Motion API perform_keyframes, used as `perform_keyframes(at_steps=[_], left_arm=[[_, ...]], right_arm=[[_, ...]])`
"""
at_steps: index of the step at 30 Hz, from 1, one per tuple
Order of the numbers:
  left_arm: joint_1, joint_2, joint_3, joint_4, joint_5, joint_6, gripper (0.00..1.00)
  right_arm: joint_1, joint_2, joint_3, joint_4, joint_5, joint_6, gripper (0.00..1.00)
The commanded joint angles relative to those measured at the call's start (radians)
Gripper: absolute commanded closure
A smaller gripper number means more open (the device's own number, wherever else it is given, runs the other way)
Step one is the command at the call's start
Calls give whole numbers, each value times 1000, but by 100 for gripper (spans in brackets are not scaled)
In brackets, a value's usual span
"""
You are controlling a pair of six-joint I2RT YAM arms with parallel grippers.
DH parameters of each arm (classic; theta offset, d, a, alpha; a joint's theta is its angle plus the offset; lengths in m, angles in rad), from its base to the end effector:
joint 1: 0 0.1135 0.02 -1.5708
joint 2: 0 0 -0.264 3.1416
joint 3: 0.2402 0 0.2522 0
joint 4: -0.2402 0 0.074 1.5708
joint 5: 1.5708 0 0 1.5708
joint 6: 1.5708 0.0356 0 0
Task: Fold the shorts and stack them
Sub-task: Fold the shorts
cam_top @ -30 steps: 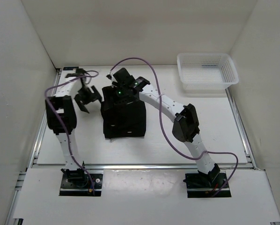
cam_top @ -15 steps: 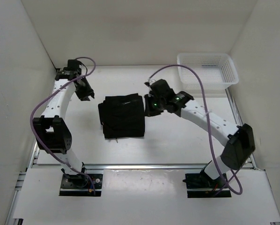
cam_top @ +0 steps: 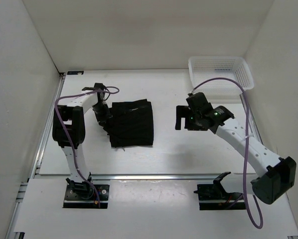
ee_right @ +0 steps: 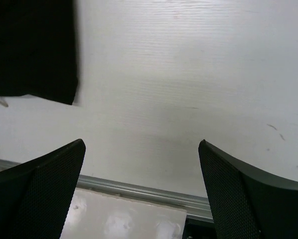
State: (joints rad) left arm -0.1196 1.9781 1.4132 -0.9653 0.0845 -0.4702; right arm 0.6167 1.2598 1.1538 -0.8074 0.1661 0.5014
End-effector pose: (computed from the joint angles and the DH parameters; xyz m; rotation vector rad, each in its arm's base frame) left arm 0.3651 -0.0469 0.1661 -0.5422 3.0766 -0.1448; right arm 0.2121 0.1431 0.3122 -0.0728 2.4859 0.2743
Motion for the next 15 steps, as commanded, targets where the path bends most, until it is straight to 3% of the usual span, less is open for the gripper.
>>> perform_keyframes(at_steps=[1,4,5,6,8,12,15], left_arm=[[0,-93,93,-19,-29,18,59],[0,-146,202,-116,-66,27,45],[0,-191,229,-139,-66,27,35],[0,-214,277,-159,-78,36,13],[0,-286,318,-211,-89,36,0],[0,-412,359,-245,-98,56,0],[0,-534,304,-230,-130,47,0]], right_arm=[[-32,-62,35,-96,105,22,1],[-46,-62,90,-179,194,66,1],[-46,-62,102,-194,234,78,1],[-55,-62,112,-209,304,89,1],[-55,-71,124,-231,358,101,1],[-66,-91,133,-254,409,101,1],[-66,-140,104,-231,418,80,1]])
